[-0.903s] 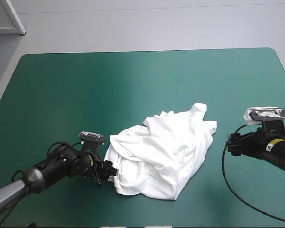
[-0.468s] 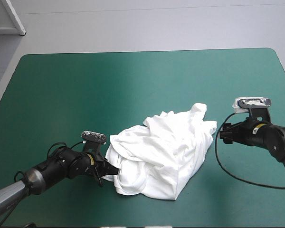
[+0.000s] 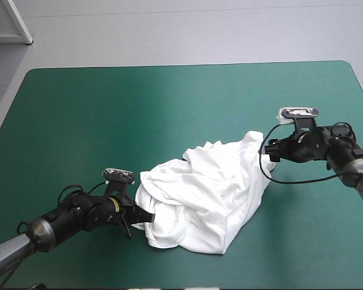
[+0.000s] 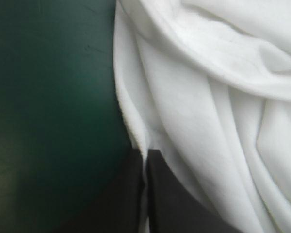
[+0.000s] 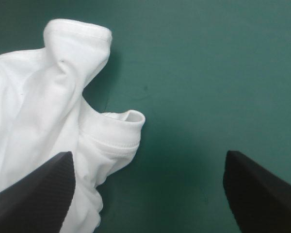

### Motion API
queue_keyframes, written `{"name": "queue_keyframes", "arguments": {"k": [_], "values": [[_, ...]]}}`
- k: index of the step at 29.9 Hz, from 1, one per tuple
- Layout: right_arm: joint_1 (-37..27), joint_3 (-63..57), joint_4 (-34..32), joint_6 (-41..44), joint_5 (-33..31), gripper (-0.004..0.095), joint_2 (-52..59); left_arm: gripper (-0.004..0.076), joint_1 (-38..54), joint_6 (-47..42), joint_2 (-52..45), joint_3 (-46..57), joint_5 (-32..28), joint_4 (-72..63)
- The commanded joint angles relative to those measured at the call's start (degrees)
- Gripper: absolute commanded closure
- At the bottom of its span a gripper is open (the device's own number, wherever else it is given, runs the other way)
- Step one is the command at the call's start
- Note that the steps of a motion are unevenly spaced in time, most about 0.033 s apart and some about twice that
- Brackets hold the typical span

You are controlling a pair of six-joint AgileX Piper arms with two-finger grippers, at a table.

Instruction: Fold the cloth

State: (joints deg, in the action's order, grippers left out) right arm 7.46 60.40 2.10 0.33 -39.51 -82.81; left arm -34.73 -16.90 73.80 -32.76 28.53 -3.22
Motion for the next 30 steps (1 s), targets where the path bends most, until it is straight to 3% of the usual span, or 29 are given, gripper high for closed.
{"name": "queue_keyframes", "arguments": {"k": [1, 7, 12, 16, 19, 21, 25, 30], "values": [[0.1, 2.0, 1.3, -0.3, 3.8, 0.0196, -2.6, 0.0734, -0.5, -0.8, 0.0, 1.8, 6.1, -2.7], [0.1, 2.0, 4.5, -0.7, 8.0, 0.0249, -9.1, 0.0734, -0.5, -1.0, -1.9, 1.8, 6.4, -2.7], [0.1, 2.0, 10.7, -4.7, 7.7, 0.0288, -11.7, 0.0734, -0.5, -1.3, -2.8, 1.8, 7.4, -2.7], [0.1, 1.8, 17.6, -9.3, 7.2, 0.0515, -12.3, 0.0734, -0.5, -1.6, -3.6, 1.8, 7.4, -3.0], [0.1, 1.8, 20.4, -11.2, 7.4, 0.0775, -12.3, 0.0734, -0.5, -2.5, -4.4, 1.8, 7.3, -2.7], [0.1, 1.9, 20.4, -11.2, 7.8, 0.0923, -11.5, 0.0734, -0.5, -2.2, -5.4, 1.1, 7.9, -2.4], [-0.1, 2.8, 16.3, -10.3, 7.6, 0.0919, -6.9, 0.0734, -0.5, -2.6, -8.9, -4.6, 13.3, 1.5], [-0.1, 7.6, 4.1, -0.3, 3.9, 0.0920, 2.0, 0.0734, -0.5, -4.4, -14.0, -19.2, 26.5, 13.2]]}}
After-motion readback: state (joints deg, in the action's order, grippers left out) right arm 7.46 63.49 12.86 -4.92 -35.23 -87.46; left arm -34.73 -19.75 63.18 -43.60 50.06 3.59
